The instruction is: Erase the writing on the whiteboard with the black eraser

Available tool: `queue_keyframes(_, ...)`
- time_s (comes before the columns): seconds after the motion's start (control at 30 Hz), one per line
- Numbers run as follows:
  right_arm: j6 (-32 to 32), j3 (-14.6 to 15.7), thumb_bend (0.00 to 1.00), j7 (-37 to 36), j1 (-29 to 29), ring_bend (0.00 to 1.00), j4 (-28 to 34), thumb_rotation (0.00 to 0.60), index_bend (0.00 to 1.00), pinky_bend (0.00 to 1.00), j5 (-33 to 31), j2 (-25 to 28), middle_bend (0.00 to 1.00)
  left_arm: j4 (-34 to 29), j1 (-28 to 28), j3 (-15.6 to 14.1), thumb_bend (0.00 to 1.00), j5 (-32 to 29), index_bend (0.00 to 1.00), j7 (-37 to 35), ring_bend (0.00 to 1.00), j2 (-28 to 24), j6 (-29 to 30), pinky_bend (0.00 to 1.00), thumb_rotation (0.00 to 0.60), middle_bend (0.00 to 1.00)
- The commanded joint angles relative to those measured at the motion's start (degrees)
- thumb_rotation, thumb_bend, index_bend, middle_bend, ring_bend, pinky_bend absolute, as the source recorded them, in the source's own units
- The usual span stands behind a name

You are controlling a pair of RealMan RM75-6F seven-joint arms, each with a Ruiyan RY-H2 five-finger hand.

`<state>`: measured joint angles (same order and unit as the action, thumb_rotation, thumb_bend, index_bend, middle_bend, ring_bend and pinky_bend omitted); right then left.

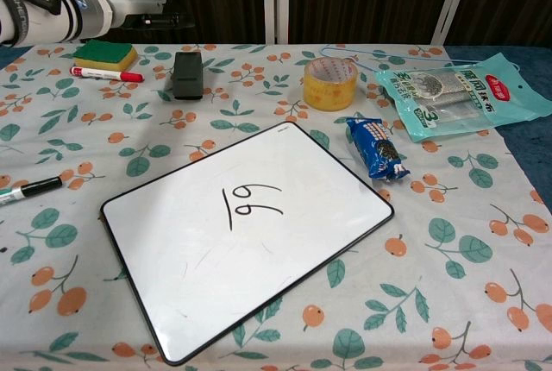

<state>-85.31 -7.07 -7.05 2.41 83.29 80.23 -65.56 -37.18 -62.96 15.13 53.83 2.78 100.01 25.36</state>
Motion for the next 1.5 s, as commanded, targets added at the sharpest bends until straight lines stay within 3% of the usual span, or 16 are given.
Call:
queue_keyframes(0.03, 0.03, 0.01, 0.28, 0.00, -0.06, 0.00, -0.04, 0.600, 0.00, 0.00, -0.07, 0.03, 0.00, 2.47, -0.53, 0.05, 0.33, -0.39, 0.07, 0.24, 0.01, 1.67, -1.11, 0.20, 0.000, 0.10)
queue_keyframes(0.47, 0.79, -0.17, 0.28, -0.65, 0.05, 0.00, -0.58, 0.600, 0.00, 0.00, -0.54, 0.06, 0.00, 9.16, -1.21, -0.36, 0.33, 1.19, 0.07, 0.31, 0.01, 5.73, -4.32, 0.20, 0.000, 0.11)
queue_keyframes(0.77, 1.26, -0.31, 0.28, -0.93, 0.20, 0.00, -1.01, 0.600, 0.00, 0.00, -0.79, 0.05, 0.00, 6.87, -0.88, 0.19, 0.33, 4.45, 0.07, -3.11, 0.01, 5.09, -3.67, 0.20, 0.000, 0.16)
queue_keyframes(1.37, 0.93, -0.06, 0.28, -0.47, -0.03, 0.00, -0.86, 0.600, 0.00, 0.00, -0.40, -0.21, 0.00, -4.18, 1.39, -0.83, 0.33, 10.66, 0.08, -7.17, 0.02, -1.20, -0.04, 0.19, 0.000, 0.42)
queue_keyframes(1.5, 0.98, 0.01, 0.28, -0.26, -0.02, 0.00, -0.80, 0.600, 0.00, 0.00, -0.35, -0.31, 0.00, -7.05, 2.08, -1.23, 0.33, 10.56, 0.08, -6.98, 0.08, -3.25, -0.26, 0.19, 0.000, 0.54)
